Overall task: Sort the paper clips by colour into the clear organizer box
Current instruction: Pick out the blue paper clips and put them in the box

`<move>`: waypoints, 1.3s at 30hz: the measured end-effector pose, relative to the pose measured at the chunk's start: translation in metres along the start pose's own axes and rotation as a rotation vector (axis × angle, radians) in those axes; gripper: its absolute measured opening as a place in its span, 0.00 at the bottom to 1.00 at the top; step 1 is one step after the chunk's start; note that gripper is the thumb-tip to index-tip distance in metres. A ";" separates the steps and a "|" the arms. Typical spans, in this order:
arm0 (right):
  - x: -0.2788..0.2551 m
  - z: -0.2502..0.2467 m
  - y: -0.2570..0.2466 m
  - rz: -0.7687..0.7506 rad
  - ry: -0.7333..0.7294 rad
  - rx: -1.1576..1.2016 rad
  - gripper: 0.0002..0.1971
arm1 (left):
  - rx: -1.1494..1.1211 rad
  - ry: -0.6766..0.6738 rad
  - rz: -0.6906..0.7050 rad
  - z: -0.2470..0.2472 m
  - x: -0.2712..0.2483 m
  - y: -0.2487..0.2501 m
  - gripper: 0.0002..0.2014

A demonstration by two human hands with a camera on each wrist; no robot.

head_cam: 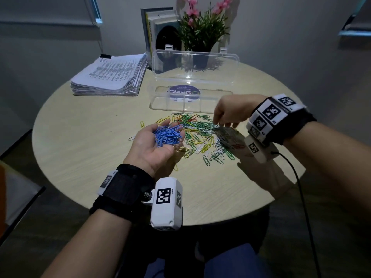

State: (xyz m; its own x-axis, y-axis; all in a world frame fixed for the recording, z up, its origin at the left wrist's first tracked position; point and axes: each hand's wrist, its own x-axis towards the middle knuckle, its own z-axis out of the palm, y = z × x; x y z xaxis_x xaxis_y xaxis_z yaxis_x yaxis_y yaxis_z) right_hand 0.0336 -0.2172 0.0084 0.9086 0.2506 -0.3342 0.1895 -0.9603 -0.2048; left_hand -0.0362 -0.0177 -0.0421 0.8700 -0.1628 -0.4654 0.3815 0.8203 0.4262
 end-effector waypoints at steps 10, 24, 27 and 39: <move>-0.010 0.016 0.009 0.054 -0.064 -0.071 0.05 | 0.018 0.002 -0.019 -0.004 -0.001 -0.008 0.19; -0.004 0.023 0.003 0.068 -0.043 -0.175 0.13 | 0.053 -0.002 -0.027 0.006 -0.002 -0.011 0.18; -0.004 0.021 0.005 0.058 -0.062 -0.120 0.10 | 0.091 0.003 -0.023 0.011 0.002 -0.010 0.18; -0.013 -0.010 -0.037 -0.241 0.122 0.356 0.06 | 0.145 -0.019 -0.072 0.033 0.025 -0.031 0.16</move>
State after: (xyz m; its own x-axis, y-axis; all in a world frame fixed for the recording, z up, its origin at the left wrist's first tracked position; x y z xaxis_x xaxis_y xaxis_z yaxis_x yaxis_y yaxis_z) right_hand 0.0184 -0.1863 0.0291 0.8955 0.4251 -0.1319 0.2802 -0.7687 -0.5749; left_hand -0.0158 -0.0650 -0.0410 0.8439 -0.2298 -0.4847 0.4830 0.7188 0.5000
